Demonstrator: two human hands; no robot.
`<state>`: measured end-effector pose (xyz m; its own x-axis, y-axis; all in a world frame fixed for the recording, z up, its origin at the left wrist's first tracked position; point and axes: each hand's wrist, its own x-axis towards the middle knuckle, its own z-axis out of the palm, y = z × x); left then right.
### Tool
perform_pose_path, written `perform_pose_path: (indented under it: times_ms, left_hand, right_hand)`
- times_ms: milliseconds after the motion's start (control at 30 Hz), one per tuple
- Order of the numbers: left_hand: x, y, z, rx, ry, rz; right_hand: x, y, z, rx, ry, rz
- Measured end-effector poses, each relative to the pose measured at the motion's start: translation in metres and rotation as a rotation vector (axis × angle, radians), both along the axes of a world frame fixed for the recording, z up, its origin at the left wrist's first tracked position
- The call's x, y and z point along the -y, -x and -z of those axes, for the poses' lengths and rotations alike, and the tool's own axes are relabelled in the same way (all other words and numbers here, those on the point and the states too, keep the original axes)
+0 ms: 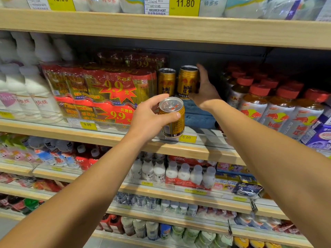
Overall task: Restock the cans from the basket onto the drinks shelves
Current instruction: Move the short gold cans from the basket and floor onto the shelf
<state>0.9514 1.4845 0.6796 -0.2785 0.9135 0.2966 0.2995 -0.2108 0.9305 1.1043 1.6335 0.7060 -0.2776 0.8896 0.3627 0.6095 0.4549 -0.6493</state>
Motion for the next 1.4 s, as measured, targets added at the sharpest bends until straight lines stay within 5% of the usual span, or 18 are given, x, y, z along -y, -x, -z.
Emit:
perform_pose_path:
  times_ms: [533, 700, 867, 1400]
  left_hand:
    - [0.008, -0.005, -0.010, 0.032, -0.032, 0.003]
    - [-0.002, -0.021, -0.023, 0.019, -0.056, 0.015]
    - [-0.021, -0.048, -0.036, -0.069, -0.097, 0.028]
    - [-0.101, -0.112, -0.062, -0.412, 0.011, -0.023]
  right_hand:
    - [0.039, -0.025, -0.028, 0.105, -0.107, 0.112]
    - [0.084, -0.061, -0.041, 0.420, -0.368, 0.199]
    - [0.098, -0.095, -0.040, 0.635, -0.395, 0.417]
    - [0.081, -0.129, -0.021, 0.632, -0.438, 0.490]
